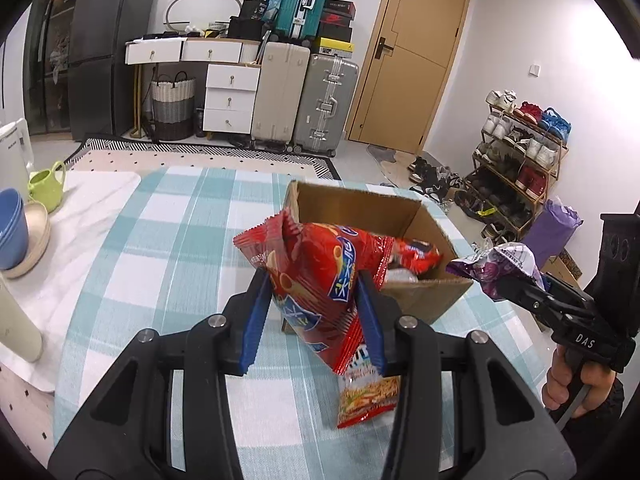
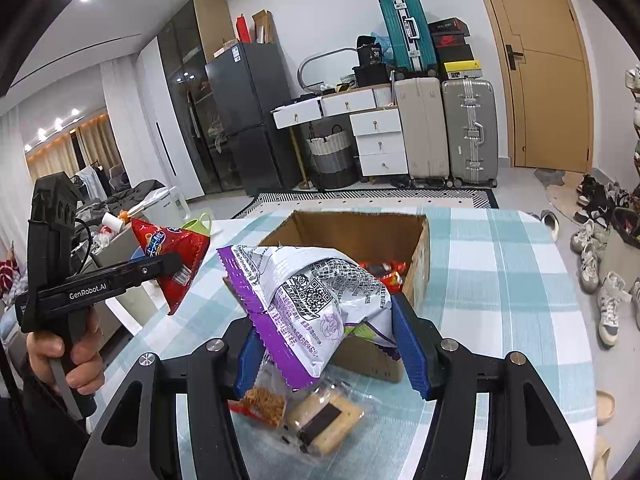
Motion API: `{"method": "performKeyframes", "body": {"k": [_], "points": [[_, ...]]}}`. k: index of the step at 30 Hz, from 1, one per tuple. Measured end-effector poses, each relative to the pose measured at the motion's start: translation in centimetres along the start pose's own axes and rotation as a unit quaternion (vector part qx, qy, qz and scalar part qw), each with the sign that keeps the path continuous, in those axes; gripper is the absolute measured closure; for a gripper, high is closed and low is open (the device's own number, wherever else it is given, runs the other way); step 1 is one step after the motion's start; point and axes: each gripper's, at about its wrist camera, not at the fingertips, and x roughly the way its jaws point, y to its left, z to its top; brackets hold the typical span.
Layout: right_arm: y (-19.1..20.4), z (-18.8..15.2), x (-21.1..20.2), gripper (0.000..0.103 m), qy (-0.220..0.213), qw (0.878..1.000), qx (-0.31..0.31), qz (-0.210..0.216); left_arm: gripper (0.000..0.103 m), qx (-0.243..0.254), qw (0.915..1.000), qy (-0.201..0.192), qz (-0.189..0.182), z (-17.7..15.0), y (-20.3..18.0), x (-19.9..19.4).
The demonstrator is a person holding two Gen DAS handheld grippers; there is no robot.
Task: Organize snacks
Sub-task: 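Carry both bags into the cardboard box and open both grippers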
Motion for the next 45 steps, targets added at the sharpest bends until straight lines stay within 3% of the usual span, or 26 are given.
{"method": "performKeyframes", "body": {"k": [16,30,45], "points": [[-0.8,3.2,2.6,0.044,0.0,1.0,-0.005,0.0,0.064,0.039,0.9992,0.009,-0.001,3.7,-3.9,2.4],[-2.2,5.1,6.2,0.044,0.014,1.0,0.002,-0.006,0.064,0.058,0.9976,0.038,0.009,5.6,-5.8,9.5],[-3.1,5.6,12.2,0.044,0.05,0.999,-0.003,-0.018,0.064,0.072,0.995,0.057,0.04,6.7,-4.9,16.4]]}}
